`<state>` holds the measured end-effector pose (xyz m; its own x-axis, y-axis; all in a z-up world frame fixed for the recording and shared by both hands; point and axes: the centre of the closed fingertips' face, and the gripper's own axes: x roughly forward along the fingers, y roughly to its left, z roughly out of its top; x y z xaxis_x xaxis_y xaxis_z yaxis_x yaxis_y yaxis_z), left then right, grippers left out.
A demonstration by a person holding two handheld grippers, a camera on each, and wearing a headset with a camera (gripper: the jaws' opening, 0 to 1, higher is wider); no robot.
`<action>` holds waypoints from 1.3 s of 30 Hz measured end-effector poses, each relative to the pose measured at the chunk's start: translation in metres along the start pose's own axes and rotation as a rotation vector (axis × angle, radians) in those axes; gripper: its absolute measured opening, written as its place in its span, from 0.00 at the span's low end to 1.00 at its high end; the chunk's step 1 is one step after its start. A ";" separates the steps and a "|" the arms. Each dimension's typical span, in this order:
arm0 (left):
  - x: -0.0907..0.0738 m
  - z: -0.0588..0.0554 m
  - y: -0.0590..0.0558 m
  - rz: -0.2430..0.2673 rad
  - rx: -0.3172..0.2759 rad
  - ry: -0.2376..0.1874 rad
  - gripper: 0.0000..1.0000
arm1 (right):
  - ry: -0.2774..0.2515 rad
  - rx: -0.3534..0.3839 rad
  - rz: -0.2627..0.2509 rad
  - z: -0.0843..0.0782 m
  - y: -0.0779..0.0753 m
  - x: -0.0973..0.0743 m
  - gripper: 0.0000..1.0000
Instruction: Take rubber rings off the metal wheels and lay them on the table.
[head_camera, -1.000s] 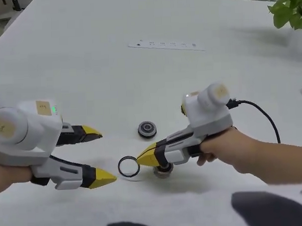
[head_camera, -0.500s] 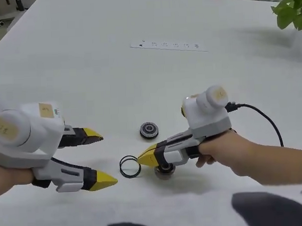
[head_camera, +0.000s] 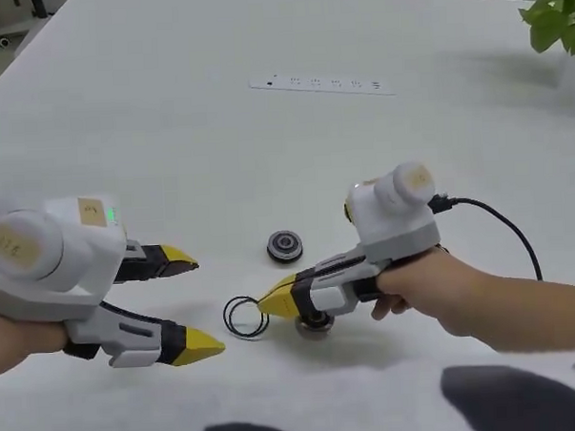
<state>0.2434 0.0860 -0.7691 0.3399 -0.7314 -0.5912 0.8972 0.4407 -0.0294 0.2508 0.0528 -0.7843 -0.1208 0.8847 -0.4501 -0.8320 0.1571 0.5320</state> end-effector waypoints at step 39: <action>0.005 -0.004 -0.001 -0.015 -0.017 0.022 0.60 | -0.009 -0.026 -0.106 0.002 -0.021 -0.011 0.10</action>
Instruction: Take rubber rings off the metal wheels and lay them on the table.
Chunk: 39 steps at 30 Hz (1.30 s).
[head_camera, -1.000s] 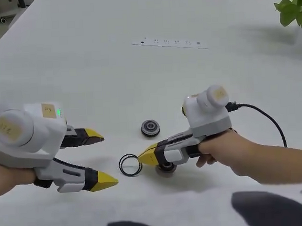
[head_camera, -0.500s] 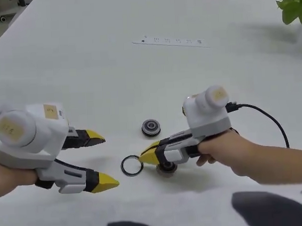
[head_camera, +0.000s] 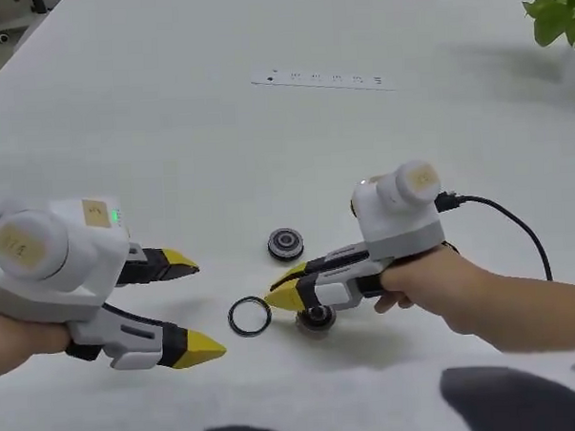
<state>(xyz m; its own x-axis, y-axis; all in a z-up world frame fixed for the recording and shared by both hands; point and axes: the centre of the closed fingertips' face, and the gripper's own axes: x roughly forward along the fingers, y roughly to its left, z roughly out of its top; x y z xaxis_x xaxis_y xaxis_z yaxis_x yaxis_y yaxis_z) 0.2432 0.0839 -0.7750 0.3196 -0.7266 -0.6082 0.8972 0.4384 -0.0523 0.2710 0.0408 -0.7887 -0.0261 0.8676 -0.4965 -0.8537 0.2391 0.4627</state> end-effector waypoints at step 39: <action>0.000 0.035 0.046 0.060 0.020 -0.024 0.60 | -0.106 -0.023 -0.103 0.026 -0.028 -0.042 0.13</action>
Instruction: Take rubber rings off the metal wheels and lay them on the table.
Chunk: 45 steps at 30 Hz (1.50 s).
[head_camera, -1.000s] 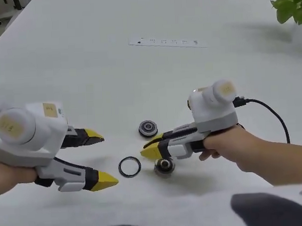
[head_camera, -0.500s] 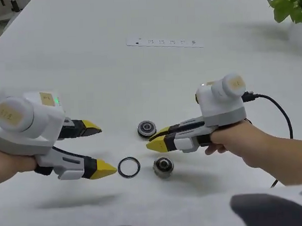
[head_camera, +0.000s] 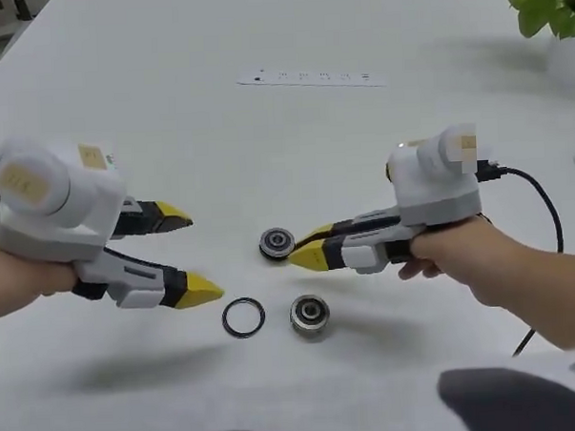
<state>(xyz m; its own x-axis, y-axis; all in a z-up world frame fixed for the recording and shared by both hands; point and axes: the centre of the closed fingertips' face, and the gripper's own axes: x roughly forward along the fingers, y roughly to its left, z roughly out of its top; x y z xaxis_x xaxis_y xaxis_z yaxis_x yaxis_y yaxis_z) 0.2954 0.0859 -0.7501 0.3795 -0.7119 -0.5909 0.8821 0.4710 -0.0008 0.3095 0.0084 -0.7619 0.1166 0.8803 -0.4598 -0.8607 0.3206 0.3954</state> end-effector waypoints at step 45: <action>0.051 0.016 0.017 -0.039 0.003 0.008 0.52 | 0.043 -0.106 -0.113 -0.014 -0.038 0.007 0.18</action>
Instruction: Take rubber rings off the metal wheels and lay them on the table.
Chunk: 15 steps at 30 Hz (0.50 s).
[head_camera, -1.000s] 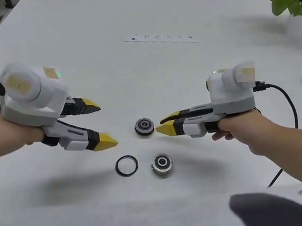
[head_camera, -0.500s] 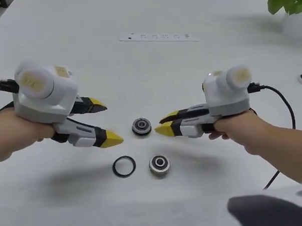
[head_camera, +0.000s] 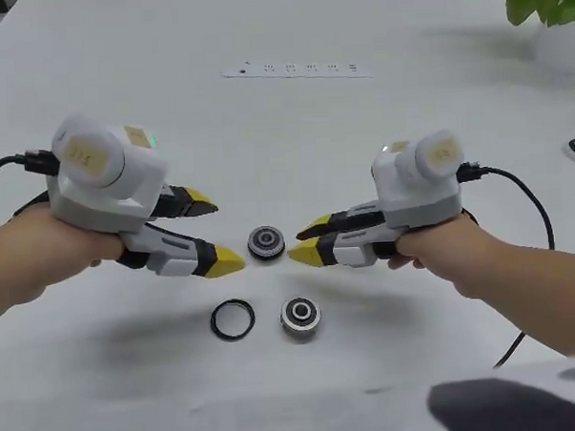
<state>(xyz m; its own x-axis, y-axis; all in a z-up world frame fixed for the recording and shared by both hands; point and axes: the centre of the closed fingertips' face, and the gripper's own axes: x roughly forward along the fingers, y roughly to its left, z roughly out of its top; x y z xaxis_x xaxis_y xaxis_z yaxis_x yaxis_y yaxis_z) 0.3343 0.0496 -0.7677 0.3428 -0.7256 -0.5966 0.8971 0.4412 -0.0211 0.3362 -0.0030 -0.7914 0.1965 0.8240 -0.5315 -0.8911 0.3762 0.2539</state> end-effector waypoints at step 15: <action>0.022 0.010 -0.004 -0.033 -0.016 -0.020 0.44 | -0.002 -0.008 0.000 -0.001 -0.005 0.007 0.18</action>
<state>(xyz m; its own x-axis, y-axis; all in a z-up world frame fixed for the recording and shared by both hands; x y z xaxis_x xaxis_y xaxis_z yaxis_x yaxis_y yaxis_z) 0.3415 0.0266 -0.7726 0.3185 -0.7507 -0.5788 0.9036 0.4250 -0.0540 0.3416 0.0003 -0.7971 0.1969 0.8250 -0.5297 -0.8945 0.3724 0.2475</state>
